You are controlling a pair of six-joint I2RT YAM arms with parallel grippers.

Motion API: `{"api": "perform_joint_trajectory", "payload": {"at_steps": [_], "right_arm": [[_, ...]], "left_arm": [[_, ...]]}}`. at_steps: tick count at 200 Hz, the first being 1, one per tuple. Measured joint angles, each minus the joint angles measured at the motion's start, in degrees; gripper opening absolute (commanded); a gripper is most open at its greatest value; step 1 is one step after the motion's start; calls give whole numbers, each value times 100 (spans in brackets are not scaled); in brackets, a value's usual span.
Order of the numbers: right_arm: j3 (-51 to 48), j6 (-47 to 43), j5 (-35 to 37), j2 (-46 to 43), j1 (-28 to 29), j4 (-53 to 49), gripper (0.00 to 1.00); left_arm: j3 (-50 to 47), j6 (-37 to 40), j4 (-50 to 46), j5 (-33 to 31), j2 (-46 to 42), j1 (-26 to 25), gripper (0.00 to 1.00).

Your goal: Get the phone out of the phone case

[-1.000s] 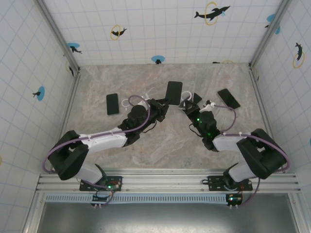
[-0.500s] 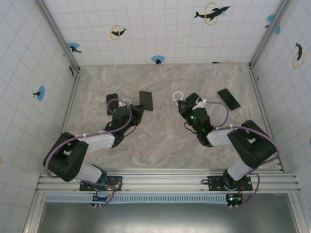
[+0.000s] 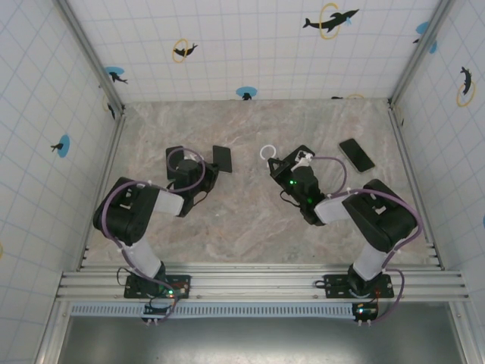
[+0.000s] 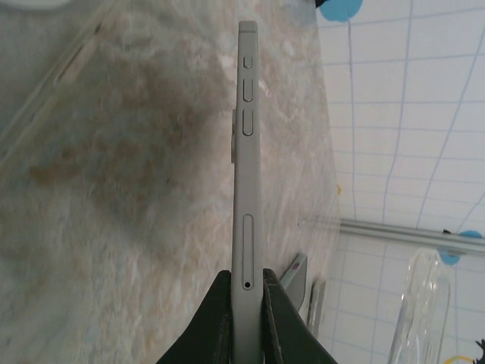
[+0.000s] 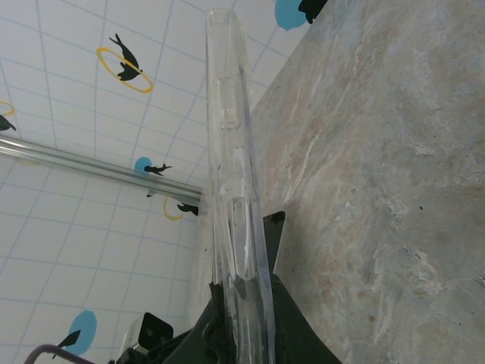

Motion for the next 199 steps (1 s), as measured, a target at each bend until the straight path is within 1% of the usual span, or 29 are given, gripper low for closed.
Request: {"api": "perform_joint_trajectory", "payload": {"at_steps": [45, 91, 104, 119, 148, 164, 199], "right_arm": [[0, 42, -28, 50, -2, 20, 4], [0, 96, -94, 138, -17, 63, 5], [0, 122, -125, 170, -17, 101, 5], [0, 153, -164, 221, -17, 166, 5], [0, 197, -234, 308, -17, 221, 5], [0, 208, -273, 361, -17, 254, 5], [0, 212, -308, 411, -20, 278, 5]], "left_arm": [[334, 44, 317, 238, 584, 114, 1], [514, 44, 339, 367, 815, 212, 4], [575, 44, 341, 398, 887, 245, 7], [632, 44, 341, 444, 933, 273, 9], [656, 52, 308, 498, 966, 306, 20], [662, 61, 221, 503, 973, 306, 21], [678, 66, 39, 544, 973, 306, 27]]}}
